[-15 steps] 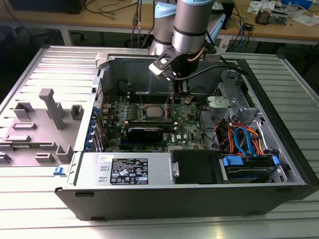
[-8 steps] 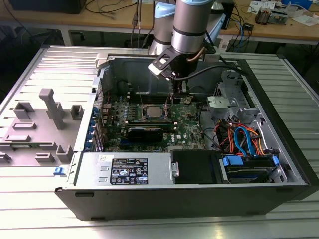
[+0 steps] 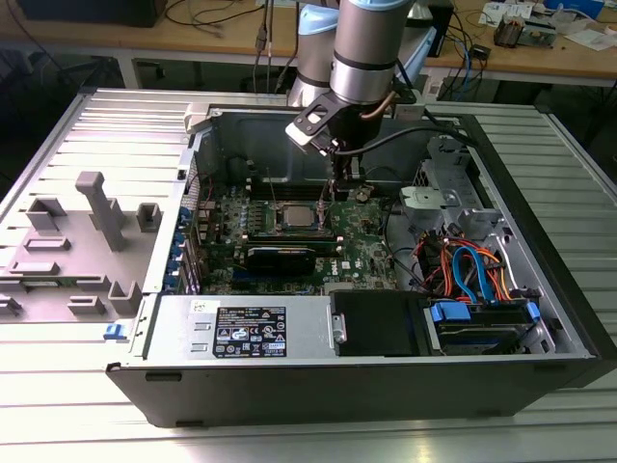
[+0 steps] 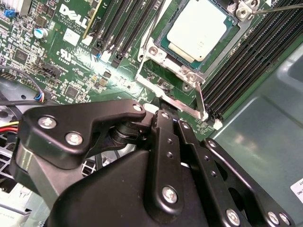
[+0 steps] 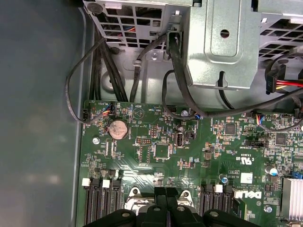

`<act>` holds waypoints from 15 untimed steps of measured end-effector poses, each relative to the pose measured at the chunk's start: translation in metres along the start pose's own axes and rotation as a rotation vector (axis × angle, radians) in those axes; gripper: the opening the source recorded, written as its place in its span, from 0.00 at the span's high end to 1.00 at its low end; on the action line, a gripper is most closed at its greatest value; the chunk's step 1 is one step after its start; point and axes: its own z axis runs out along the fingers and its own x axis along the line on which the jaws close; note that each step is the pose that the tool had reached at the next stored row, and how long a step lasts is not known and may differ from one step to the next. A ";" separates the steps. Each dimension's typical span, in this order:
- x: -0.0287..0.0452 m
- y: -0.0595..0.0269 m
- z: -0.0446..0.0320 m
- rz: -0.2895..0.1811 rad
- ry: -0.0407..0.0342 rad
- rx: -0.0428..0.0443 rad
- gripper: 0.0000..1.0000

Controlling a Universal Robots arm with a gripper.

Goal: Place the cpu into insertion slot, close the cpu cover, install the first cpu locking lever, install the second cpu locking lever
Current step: 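Close the cpu cover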

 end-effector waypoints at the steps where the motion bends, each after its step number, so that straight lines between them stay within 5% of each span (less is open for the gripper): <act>1: 0.0000 -0.0002 0.0000 0.000 0.0000 0.0000 0.89; 15: 0.0003 -0.0049 0.0001 0.000 0.0001 0.0001 0.89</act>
